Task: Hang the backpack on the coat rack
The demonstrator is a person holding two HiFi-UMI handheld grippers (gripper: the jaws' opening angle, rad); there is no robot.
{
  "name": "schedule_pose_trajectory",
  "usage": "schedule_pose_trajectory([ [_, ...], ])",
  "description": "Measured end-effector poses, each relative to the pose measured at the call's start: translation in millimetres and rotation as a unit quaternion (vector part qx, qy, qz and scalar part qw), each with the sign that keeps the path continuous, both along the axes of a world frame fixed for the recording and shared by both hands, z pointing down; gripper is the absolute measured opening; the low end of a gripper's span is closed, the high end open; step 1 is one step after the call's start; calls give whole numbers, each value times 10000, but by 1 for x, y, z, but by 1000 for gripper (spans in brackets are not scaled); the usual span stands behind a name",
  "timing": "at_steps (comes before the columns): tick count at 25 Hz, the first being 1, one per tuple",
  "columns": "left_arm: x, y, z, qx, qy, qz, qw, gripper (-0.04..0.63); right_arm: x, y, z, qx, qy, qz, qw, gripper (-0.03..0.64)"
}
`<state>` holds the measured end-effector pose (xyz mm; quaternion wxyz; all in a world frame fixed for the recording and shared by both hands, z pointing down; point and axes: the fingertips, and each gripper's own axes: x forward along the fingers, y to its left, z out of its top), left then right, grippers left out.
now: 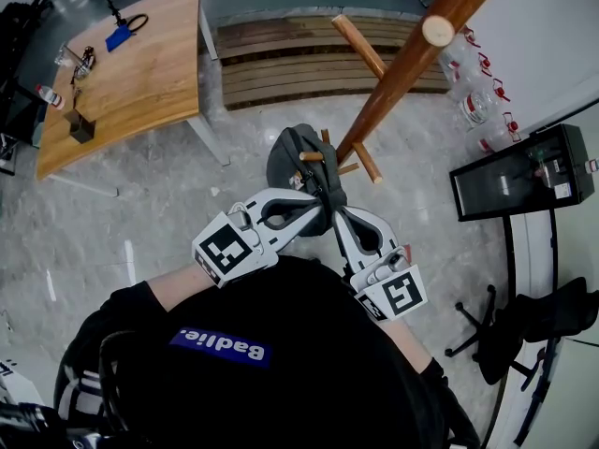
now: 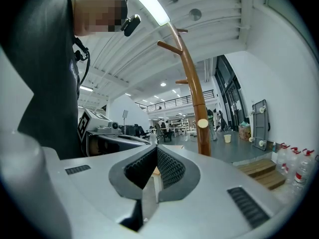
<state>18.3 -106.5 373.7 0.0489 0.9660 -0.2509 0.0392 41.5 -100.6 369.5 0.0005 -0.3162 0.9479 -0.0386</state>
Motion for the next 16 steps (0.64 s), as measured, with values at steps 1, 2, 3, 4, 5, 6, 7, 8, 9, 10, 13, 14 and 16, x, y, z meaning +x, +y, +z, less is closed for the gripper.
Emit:
schedule_pose_trajectory([
  [1,0,0,1,1,2,12,10000,8,0,0,0,-4,1,0,10000,6],
  [2,1,0,1,11,-1,32,10000,8,0,0,0,-7,1,-1,10000,6],
  [3,1,0,2,16,-3,51,10000,8,0,0,0,-8,2,-2,10000,6],
  [4,1,0,2,17,-7,64,10000,8,0,0,0,-9,1,-1,10000,6],
  [5,2,0,2,16,-12,72,10000,8,0,0,-1,-9,0,-1,10000,6],
  [6,2,1,2,10,-16,76,10000,8,0,0,-1,-12,-2,-1,10000,6],
  [7,2,1,2,-4,-21,75,10000,8,0,0,-1,-17,-2,-3,10000,6],
  [8,2,1,2,-26,-24,68,10000,8,0,0,-1,-25,-1,-5,10000,6],
  [9,2,1,2,-41,-27,63,10000,8,0,0,-1,-32,0,-10,10000,6],
  [10,2,1,3,-34,-34,68,10000,8,0,0,0,-36,0,-16,10000,6],
  [13,0,1,5,-12,-58,83,9999,8,-2,0,0,-39,5,-33,10000,6],
  [14,0,1,6,-14,-62,84,9999,8,-2,0,1,-41,8,-37,10000,6],
  [16,-1,1,6,-17,-66,83,9999,8,-3,0,1,-42,11,-45,10000,6],
])
